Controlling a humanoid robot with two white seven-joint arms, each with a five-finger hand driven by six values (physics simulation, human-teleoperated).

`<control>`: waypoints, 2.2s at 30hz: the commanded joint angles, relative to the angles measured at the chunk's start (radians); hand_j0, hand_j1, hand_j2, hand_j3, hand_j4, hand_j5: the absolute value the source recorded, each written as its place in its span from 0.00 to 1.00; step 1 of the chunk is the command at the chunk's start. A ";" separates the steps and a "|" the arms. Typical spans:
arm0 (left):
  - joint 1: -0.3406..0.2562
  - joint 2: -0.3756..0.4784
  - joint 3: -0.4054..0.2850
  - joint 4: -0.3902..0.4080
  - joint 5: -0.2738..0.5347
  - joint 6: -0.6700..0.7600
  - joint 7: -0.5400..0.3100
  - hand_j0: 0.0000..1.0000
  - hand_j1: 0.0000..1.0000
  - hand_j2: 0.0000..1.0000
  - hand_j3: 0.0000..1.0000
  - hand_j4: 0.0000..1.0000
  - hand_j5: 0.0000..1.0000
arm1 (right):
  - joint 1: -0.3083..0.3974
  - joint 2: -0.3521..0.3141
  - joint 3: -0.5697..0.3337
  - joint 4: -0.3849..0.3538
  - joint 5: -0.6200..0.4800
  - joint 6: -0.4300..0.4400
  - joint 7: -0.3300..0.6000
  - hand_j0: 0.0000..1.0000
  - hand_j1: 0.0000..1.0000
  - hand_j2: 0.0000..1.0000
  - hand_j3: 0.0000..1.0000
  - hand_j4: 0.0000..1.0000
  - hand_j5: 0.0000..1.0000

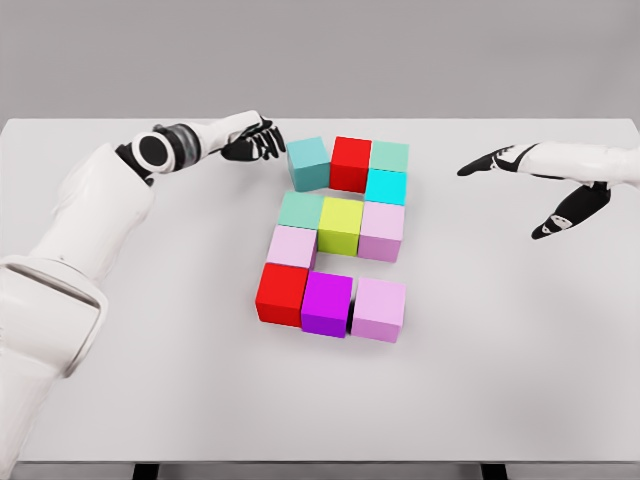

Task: Assemble the squares on the desktop into the number 2

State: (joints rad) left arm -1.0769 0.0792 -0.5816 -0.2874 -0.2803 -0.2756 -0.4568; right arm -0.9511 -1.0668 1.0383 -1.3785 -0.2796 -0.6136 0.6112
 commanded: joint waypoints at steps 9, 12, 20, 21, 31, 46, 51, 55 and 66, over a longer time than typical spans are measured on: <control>-0.009 -0.009 0.008 0.002 0.004 0.009 0.004 0.43 0.43 0.43 0.43 0.43 0.43 | 0.002 -0.002 -0.001 -0.001 -0.007 0.003 0.000 1.00 1.00 1.00 1.00 1.00 1.00; -0.018 0.027 0.009 0.001 0.006 -0.002 -0.011 0.43 0.43 0.43 0.43 0.43 0.43 | 0.002 -0.002 -0.001 -0.001 -0.006 0.003 0.000 1.00 1.00 1.00 1.00 1.00 1.00; 0.054 0.070 0.114 -0.182 0.015 -0.140 -0.014 1.00 1.00 1.00 1.00 1.00 1.00 | 0.002 -0.015 0.000 -0.007 -0.004 0.003 0.000 1.00 1.00 1.00 1.00 1.00 1.00; 0.055 0.077 0.112 -0.182 0.015 -0.165 -0.020 1.00 1.00 1.00 1.00 1.00 1.00 | 0.002 -0.016 0.000 -0.007 -0.004 0.003 0.000 1.00 1.00 1.00 1.00 1.00 1.00; 0.077 0.076 0.103 -0.180 0.009 -0.249 -0.020 1.00 1.00 1.00 1.00 1.00 1.00 | 0.003 -0.016 0.002 -0.008 -0.003 0.003 0.000 1.00 1.00 1.00 1.00 1.00 1.00; 0.106 0.048 0.114 -0.180 0.015 -0.335 -0.016 1.00 1.00 1.00 1.00 1.00 1.00 | 0.017 0.018 -0.001 0.009 0.008 0.003 0.000 1.00 1.00 1.00 1.00 1.00 1.00; 0.106 0.045 0.112 -0.180 0.015 -0.335 -0.016 1.00 1.00 1.00 1.00 1.00 1.00 | 0.018 0.037 -0.003 0.021 0.008 0.003 0.000 1.00 1.00 1.00 1.00 1.00 1.00; 0.106 0.039 0.112 -0.182 0.015 -0.335 -0.016 1.00 1.00 1.00 1.00 1.00 1.00 | -0.002 0.031 -0.001 0.021 0.008 0.003 0.000 1.00 1.00 1.00 1.00 1.00 1.00; 0.110 0.022 0.108 -0.170 0.015 -0.335 -0.014 1.00 1.00 1.00 1.00 1.00 1.00 | 0.008 0.022 0.000 0.021 0.011 0.003 0.000 1.00 1.00 1.00 1.00 1.00 1.00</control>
State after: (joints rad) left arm -0.9664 0.1027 -0.4761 -0.4597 -0.2739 -0.6130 -0.4719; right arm -0.9434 -1.0431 1.0399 -1.3562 -0.2617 -0.6136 0.6112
